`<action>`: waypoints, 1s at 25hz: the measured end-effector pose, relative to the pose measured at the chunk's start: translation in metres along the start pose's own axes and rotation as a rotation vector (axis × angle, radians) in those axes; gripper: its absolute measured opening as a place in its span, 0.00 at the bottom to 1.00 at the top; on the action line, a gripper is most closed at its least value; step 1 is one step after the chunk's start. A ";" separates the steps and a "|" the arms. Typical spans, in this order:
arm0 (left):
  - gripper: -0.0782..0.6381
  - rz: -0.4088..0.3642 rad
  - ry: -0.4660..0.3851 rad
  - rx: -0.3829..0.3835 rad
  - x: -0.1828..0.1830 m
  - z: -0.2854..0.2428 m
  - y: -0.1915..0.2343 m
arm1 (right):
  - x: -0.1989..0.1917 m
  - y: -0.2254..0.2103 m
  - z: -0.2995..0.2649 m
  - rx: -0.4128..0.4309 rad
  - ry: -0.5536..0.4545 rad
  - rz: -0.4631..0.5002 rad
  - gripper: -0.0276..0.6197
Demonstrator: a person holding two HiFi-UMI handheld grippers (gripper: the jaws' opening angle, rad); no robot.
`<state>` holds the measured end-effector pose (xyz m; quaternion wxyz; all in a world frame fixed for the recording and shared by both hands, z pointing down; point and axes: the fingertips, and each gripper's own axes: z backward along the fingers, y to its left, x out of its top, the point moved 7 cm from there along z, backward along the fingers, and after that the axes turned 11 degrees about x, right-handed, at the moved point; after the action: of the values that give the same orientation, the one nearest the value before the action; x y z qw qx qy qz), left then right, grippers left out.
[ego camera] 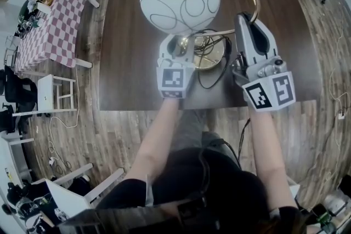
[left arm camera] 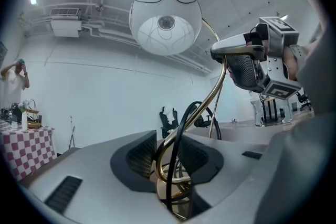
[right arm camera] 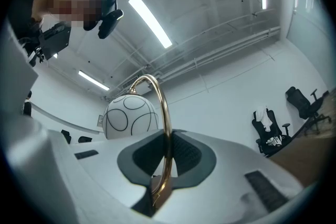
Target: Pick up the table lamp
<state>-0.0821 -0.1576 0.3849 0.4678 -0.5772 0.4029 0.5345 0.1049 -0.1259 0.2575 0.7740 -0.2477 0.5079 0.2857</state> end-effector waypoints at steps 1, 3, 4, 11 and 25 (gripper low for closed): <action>0.27 0.000 -0.001 -0.001 0.002 0.000 0.001 | 0.002 0.000 -0.002 0.002 0.000 0.001 0.08; 0.27 0.003 0.002 -0.002 0.006 -0.001 0.004 | 0.006 0.002 -0.008 0.006 0.006 0.006 0.08; 0.28 0.005 0.004 -0.001 0.008 -0.002 0.005 | 0.008 0.003 -0.010 0.009 0.009 0.008 0.08; 0.27 0.011 0.006 0.001 0.012 -0.001 0.006 | 0.012 0.003 -0.014 0.016 0.007 0.011 0.09; 0.27 -0.012 0.011 0.009 0.015 0.003 0.005 | 0.015 0.006 -0.013 0.021 -0.004 -0.003 0.08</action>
<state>-0.0863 -0.1549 0.3691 0.4712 -0.5804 0.4044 0.5268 0.0970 -0.1281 0.2386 0.7780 -0.2399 0.5088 0.2798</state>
